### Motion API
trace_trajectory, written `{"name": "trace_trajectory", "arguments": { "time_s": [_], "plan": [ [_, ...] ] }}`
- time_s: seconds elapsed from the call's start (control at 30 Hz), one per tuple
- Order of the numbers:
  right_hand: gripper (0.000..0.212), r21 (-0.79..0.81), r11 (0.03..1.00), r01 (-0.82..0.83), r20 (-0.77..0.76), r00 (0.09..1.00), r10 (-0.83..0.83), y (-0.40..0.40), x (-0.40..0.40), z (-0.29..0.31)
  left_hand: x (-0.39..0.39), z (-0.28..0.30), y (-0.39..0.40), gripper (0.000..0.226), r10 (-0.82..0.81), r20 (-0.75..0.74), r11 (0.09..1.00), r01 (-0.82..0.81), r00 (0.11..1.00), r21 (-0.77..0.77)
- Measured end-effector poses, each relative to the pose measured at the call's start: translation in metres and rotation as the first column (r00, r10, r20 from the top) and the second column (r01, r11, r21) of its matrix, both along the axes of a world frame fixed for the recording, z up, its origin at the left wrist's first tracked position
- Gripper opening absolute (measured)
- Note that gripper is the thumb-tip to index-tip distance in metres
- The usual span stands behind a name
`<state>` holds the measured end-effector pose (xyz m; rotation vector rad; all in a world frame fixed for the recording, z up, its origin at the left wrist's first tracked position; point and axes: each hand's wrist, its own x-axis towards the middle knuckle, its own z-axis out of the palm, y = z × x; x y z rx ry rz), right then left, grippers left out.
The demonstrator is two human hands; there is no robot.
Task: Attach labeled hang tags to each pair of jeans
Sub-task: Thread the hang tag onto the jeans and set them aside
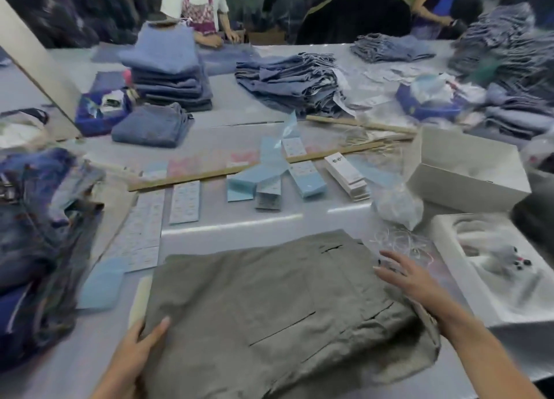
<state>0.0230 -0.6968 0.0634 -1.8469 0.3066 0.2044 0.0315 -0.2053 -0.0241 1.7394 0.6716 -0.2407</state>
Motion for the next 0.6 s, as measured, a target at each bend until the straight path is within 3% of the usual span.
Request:
{"name": "trace_trajectory", "arguments": {
  "time_s": [0.03, 0.1, 0.2, 0.3, 0.37, 0.43, 0.53, 0.6],
  "plan": [
    [0.083, -0.065, 0.998, -0.012, -0.117, 0.993, 0.005, 0.01, 0.018, 0.012, -0.001, 0.008, -0.005, 0.03, -0.008, 0.035, 1.0, 0.008, 0.999, 0.004],
    [0.067, -0.177, 0.981, -0.074, 0.001, 0.997, 0.076, 0.008, 0.018, 0.014, 0.001, 0.008, 0.0, 0.025, 0.012, 0.081, 0.999, -0.014, 0.997, 0.031],
    [0.058, -0.168, 0.985, -0.024, -0.001, 1.0, 0.024, 0.013, 0.016, 0.021, -0.001, 0.015, 0.009, 0.026, 0.048, 0.161, 0.998, -0.053, 0.986, 0.03],
    [0.055, -0.297, 0.954, -0.031, -0.021, 0.999, 0.026, 0.014, 0.013, 0.025, -0.005, 0.009, 0.018, 0.03, 0.041, 0.159, 0.984, -0.068, 0.986, 0.165],
    [0.058, -0.522, 0.843, -0.133, -0.136, 0.988, 0.072, 0.017, 0.007, 0.021, -0.011, 0.001, 0.018, 0.031, 0.032, 0.103, 0.957, -0.06, 0.994, 0.284],
    [0.059, -0.674, 0.724, -0.145, -0.153, 0.987, 0.056, 0.017, 0.004, 0.022, -0.014, -0.001, 0.016, 0.047, 0.004, 0.015, 0.873, -0.011, 1.0, 0.488],
    [0.047, -0.736, 0.67, 0.094, 0.166, 0.985, 0.044, 0.019, 0.009, 0.038, -0.002, -0.001, -0.003, 0.068, -0.162, 0.17, 0.681, -0.014, 0.972, 0.732],
    [0.044, -0.728, 0.634, 0.261, 0.397, 0.914, 0.08, 0.032, 0.014, 0.051, 0.008, 0.011, -0.029, 0.061, -0.359, 0.327, 0.551, -0.084, 0.874, 0.83]
  ]
}}
